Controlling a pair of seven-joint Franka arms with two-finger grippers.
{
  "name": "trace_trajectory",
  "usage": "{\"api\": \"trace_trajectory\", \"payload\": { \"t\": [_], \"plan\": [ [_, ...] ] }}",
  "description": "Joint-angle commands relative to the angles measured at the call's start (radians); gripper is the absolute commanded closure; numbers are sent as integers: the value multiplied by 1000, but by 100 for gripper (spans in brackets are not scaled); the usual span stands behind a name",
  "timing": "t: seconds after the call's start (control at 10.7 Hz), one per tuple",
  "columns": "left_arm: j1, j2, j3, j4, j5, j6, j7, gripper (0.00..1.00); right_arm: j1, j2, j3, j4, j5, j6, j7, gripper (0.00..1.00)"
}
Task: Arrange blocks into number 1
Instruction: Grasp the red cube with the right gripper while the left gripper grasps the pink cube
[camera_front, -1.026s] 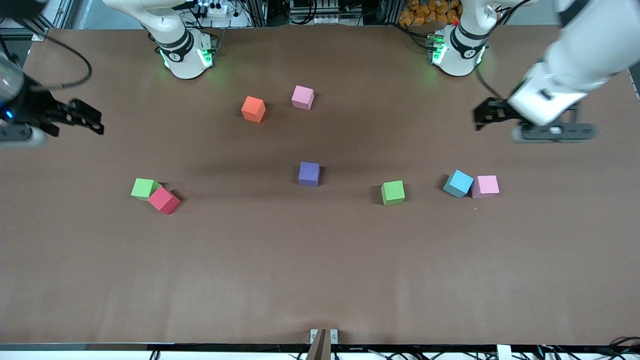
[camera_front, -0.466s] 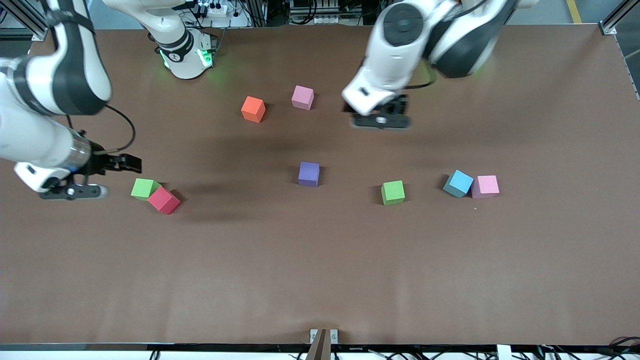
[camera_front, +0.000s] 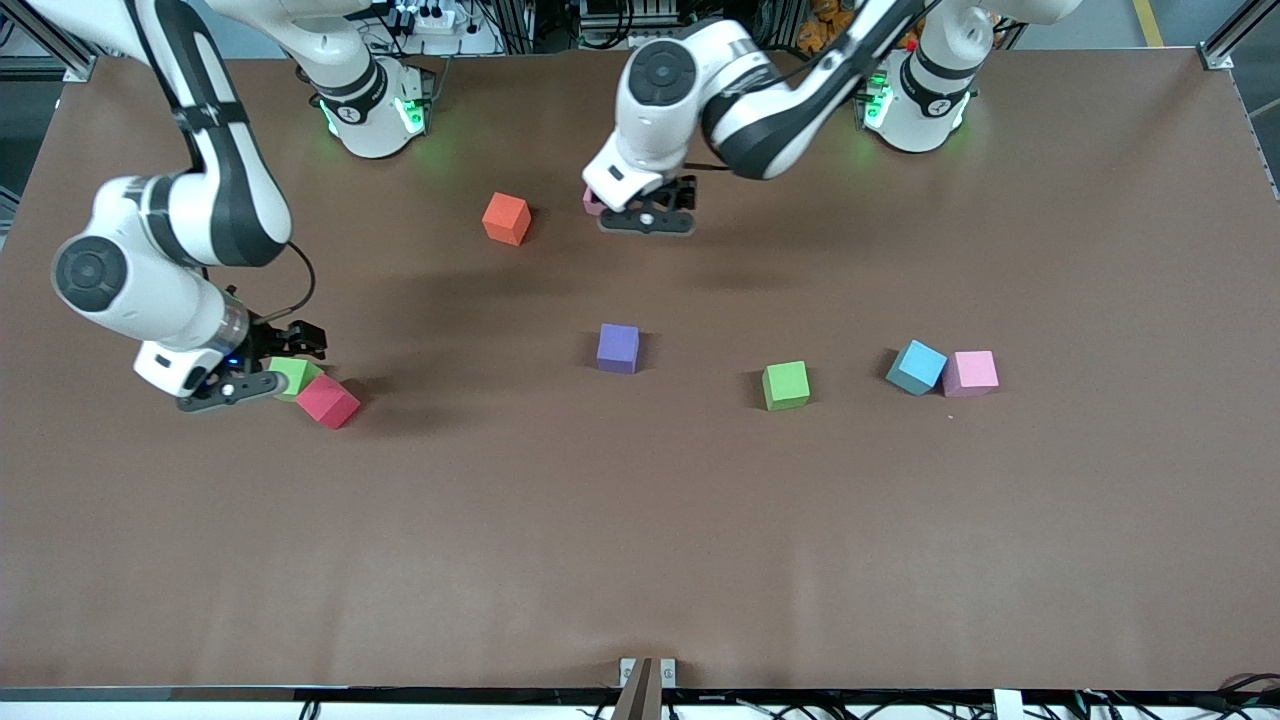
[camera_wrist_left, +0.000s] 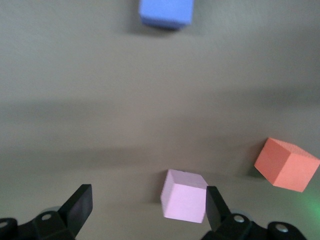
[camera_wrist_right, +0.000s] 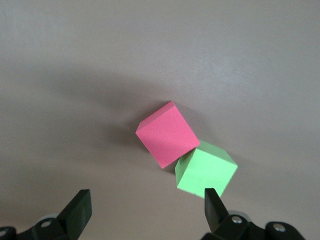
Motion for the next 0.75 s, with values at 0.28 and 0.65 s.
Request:
{"api": "trace_trajectory", "payload": {
  "t": [0.28,0.65],
  "plan": [
    [-148,165,2,20,187,139,-153,0,-42,102,11,-90,0,311,-241,0],
    [-190,212,2,21,253,155,-167,0,-44,136,11,-98,0,342,-246,0]
  ]
}}
